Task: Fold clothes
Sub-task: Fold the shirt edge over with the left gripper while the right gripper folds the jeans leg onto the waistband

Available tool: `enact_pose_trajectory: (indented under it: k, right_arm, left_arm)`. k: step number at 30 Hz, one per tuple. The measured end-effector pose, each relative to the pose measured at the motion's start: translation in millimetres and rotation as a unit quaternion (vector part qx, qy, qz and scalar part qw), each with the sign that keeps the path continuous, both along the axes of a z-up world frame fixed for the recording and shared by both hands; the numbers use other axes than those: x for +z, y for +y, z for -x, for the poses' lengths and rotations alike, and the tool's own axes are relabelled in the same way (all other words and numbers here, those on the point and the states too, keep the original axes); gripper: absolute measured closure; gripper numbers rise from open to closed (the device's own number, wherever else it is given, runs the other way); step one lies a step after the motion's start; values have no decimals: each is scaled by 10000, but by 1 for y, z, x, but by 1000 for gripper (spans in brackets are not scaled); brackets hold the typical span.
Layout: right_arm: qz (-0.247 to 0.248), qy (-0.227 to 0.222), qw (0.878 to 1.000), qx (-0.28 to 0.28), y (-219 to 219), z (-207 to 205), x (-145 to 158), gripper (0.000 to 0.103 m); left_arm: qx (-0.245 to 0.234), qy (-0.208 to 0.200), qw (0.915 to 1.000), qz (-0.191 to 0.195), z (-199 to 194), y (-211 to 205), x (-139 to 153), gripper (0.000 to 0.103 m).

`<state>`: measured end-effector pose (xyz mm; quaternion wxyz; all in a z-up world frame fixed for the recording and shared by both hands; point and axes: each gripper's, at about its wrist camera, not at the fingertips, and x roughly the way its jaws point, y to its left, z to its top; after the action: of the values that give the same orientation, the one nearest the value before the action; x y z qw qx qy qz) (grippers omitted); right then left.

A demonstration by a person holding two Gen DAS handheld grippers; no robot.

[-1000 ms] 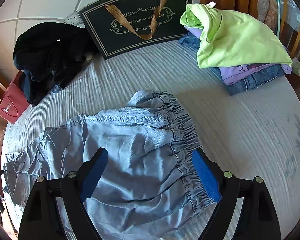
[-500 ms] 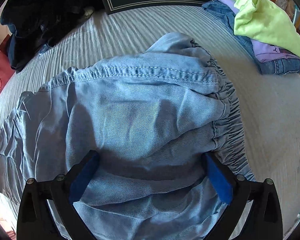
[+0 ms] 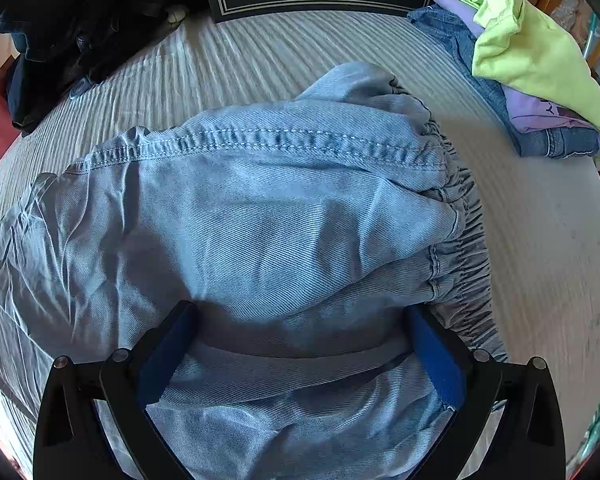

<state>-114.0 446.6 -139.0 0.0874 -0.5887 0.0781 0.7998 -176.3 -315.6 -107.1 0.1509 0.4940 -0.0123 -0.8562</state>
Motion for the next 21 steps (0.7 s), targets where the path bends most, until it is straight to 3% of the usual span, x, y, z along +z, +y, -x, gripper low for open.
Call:
enact_pose_trajectory:
  k: [1, 2, 5, 12, 19, 21]
  right_arm:
    - [9, -5, 10000, 3, 1, -1, 0, 0]
    - [23, -1, 10000, 1, 2, -1, 1, 0]
    - [46, 43, 10000, -18, 4, -4, 2, 0]
    - [244, 532, 9983, 18, -9, -44, 32, 1]
    - [432, 174, 9989, -105, -9, -82, 19, 1]
    - [519, 40, 9984, -201, -13, -73, 4, 1]
  left_arm:
    - [-67, 71, 9999, -55, -6, 4, 7, 44]
    - [-128, 136, 9998, -106, -13, 7, 14, 40]
    - [-214, 200, 9993, -233, -37, 16, 34, 40]
    - [-3, -162, 9989, -437, -108, 13, 25, 40]
    - [58, -240, 9970, -737, -132, 8, 0, 40]
    - [-33, -337, 9968, -729, -132, 13, -7, 74]
